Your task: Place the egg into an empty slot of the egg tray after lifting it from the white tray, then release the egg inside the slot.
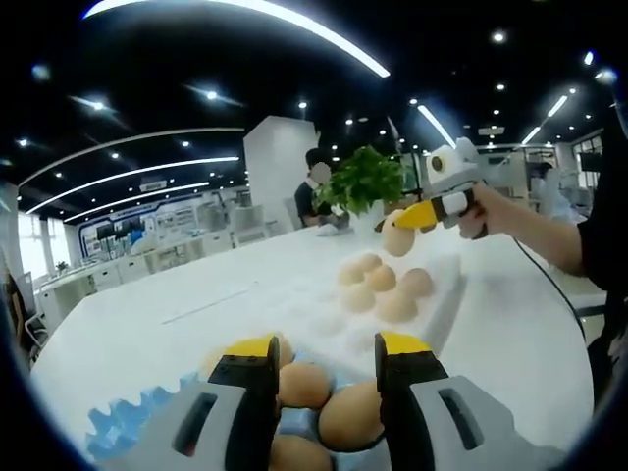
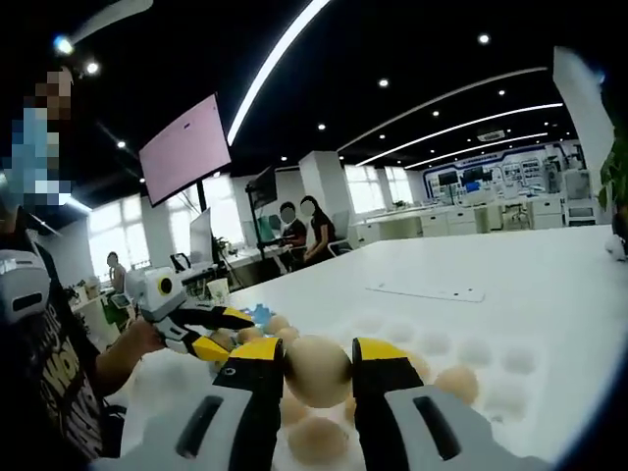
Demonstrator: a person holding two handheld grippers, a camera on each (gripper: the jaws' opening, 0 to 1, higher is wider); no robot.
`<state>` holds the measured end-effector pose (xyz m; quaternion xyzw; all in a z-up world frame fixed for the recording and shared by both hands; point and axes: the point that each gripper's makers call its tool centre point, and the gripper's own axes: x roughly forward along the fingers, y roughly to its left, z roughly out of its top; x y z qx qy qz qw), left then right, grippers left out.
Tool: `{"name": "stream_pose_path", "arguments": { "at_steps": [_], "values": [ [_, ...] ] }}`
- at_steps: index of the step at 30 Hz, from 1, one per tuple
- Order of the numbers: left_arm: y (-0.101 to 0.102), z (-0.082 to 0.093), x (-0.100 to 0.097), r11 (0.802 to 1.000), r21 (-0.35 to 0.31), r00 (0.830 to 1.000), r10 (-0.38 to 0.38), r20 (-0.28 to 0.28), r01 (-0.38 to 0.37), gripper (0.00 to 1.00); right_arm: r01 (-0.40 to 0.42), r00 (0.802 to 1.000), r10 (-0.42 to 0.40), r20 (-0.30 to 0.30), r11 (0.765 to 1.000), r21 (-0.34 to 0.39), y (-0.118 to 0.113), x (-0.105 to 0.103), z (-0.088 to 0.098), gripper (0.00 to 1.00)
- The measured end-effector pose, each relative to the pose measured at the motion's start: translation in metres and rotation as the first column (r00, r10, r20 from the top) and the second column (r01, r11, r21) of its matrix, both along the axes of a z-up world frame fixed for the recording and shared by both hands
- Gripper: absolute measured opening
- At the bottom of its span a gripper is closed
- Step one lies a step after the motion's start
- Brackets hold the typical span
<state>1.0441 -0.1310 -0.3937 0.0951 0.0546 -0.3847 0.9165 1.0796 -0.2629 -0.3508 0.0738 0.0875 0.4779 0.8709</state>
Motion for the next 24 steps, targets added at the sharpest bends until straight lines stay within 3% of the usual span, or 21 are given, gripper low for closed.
{"name": "stream_pose_path", "arguments": {
  "at_steps": [9,24],
  "values": [
    [-0.020,0.001,-0.002,0.999,0.010,0.999,-0.037,0.014,0.037,0.40,-0.025,1.000,0.024,0.011,0.999,0.027,0.022,0.000,0.009,0.29],
    [-0.051,0.014,0.003,0.997,-0.050,0.997,-0.060,0.058,0.063,0.40,-0.088,0.996,0.088,0.012,0.994,0.065,0.060,-0.007,0.011,0.29]
  ]
}}
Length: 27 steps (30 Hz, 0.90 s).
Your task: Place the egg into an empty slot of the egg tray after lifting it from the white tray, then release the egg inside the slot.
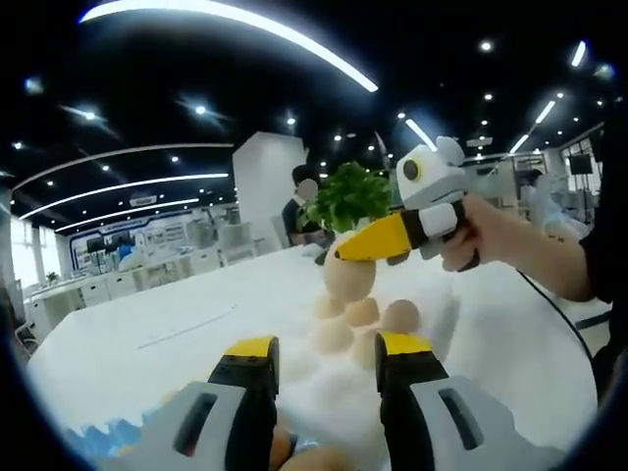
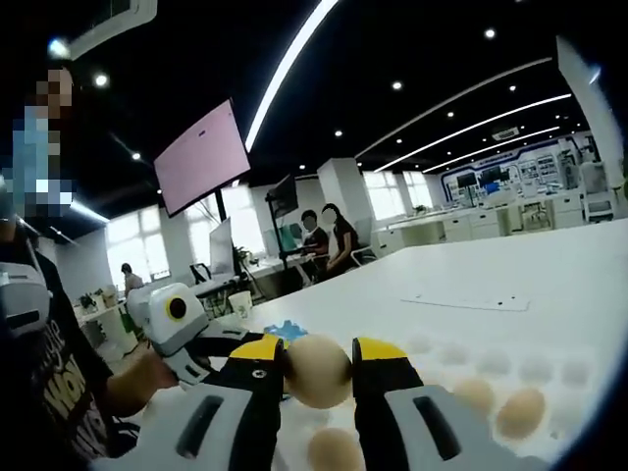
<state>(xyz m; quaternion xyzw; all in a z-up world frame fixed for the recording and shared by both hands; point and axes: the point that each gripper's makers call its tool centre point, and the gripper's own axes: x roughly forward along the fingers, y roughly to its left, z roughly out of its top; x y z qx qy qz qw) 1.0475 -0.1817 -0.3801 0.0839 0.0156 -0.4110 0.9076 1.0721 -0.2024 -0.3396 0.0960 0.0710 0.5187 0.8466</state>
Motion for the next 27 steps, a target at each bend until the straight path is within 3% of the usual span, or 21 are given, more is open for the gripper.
{"name": "stream_pose_path", "arguments": {
  "at_steps": [15,27],
  "values": [
    [-0.015,0.009,0.000,1.000,-0.016,1.000,0.000,0.029,0.000,0.39,-0.030,0.999,0.030,-0.038,0.999,0.020,0.016,-0.003,-0.008,0.29],
    [-0.027,0.008,-0.005,0.999,0.038,0.998,-0.011,0.062,0.008,0.37,-0.062,0.995,0.064,-0.083,0.998,0.027,0.022,-0.006,-0.019,0.29]
  ]
}}
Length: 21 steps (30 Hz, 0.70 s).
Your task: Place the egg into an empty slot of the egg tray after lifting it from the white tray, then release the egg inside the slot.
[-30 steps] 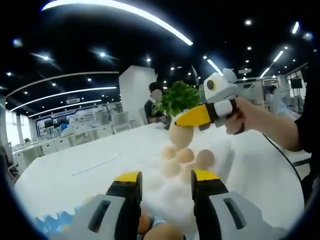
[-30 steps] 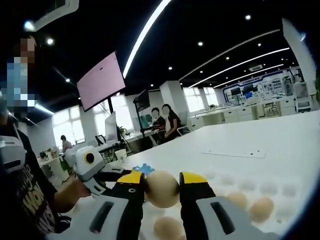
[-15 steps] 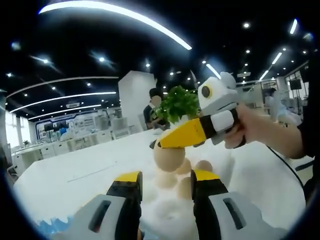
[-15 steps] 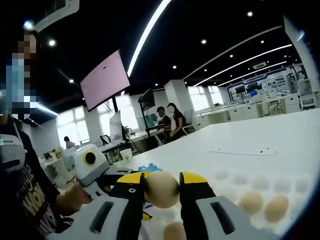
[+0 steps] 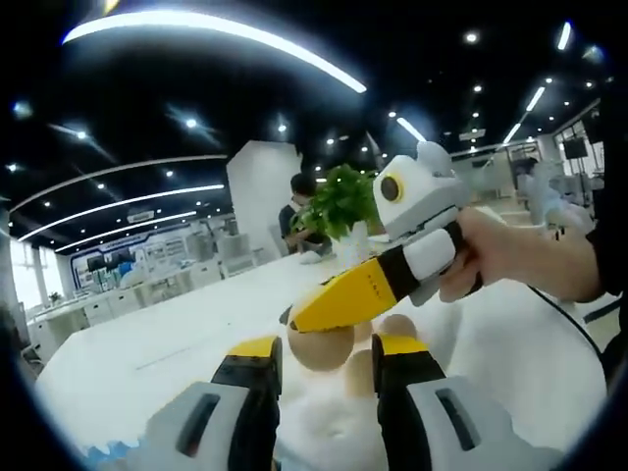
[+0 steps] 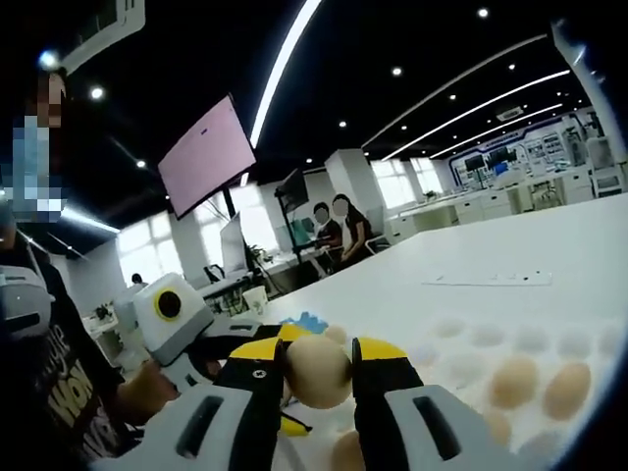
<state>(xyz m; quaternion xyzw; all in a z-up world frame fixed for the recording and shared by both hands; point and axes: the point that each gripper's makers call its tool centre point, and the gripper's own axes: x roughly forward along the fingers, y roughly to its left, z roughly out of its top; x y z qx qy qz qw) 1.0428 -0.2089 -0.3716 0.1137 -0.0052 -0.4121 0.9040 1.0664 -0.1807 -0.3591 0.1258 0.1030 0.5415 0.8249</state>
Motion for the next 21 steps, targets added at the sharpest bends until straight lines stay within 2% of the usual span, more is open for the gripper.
{"name": "stream_pose_path", "arguments": {
  "at_steps": [5,21],
  "values": [
    [-0.0001,-0.0012,0.0025,1.000,0.026,1.000,0.006,0.013,-0.006,0.37,-0.016,1.000,0.017,-0.017,1.000,0.005,0.0030,-0.0027,-0.0028,0.29],
    [0.0013,0.0015,0.0003,0.999,0.037,1.000,0.000,0.028,-0.001,0.29,-0.045,0.998,0.046,-0.045,0.999,0.008,0.0073,-0.0097,-0.0065,0.29]
  ]
}}
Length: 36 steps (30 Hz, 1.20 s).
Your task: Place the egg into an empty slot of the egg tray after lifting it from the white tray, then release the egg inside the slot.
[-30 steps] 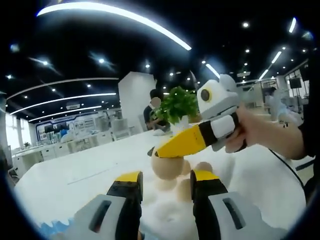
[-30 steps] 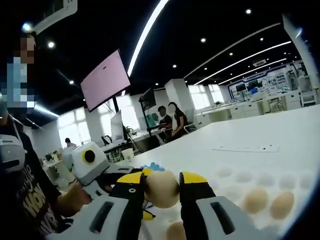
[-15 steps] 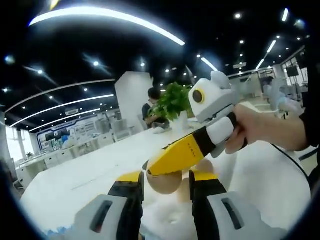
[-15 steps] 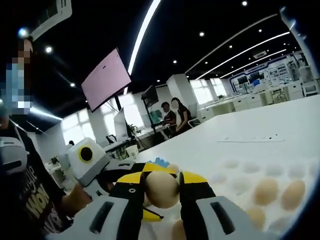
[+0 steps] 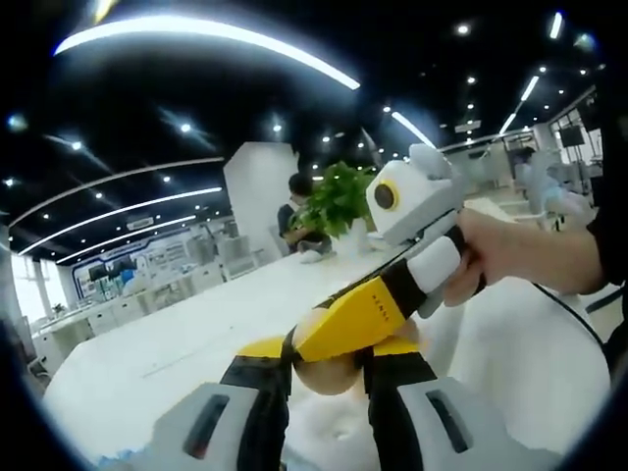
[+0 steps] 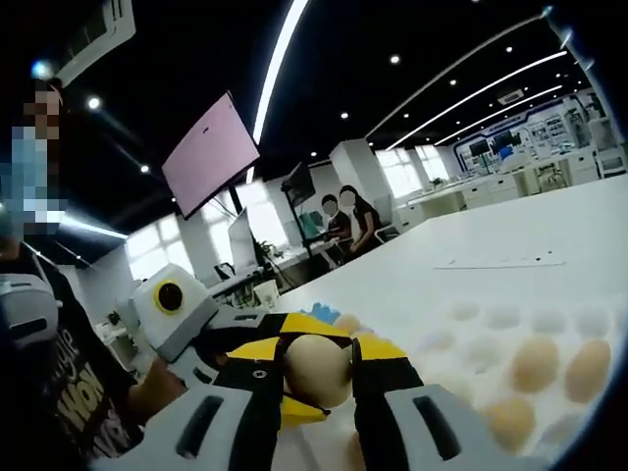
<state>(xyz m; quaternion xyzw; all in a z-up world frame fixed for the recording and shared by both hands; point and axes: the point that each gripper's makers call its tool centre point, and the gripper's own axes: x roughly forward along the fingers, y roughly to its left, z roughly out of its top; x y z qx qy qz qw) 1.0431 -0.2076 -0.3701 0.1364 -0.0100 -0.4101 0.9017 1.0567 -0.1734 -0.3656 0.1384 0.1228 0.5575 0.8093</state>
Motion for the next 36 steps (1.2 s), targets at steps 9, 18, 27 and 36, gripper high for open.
{"name": "stream_pose_path", "arguments": {
  "at_steps": [9,18,27,36],
  "values": [
    [0.003,0.003,-0.004,1.000,-0.002,1.000,0.000,0.019,0.000,0.29,-0.016,1.000,0.016,0.012,1.000,0.011,0.003,-0.003,0.003,0.29],
    [0.007,0.001,0.001,1.000,0.009,1.000,0.009,0.008,-0.010,0.28,-0.006,1.000,0.005,0.026,1.000,0.030,-0.002,0.000,0.009,0.26],
    [0.022,0.000,0.006,0.999,0.009,0.999,0.040,-0.007,-0.040,0.28,0.037,0.999,-0.039,0.032,0.998,0.056,-0.016,0.007,0.015,0.26],
    [0.041,0.001,0.012,0.996,0.008,0.996,0.085,-0.008,-0.085,0.28,0.040,0.997,-0.041,0.063,0.999,0.020,-0.015,0.004,0.012,0.26]
  ]
}}
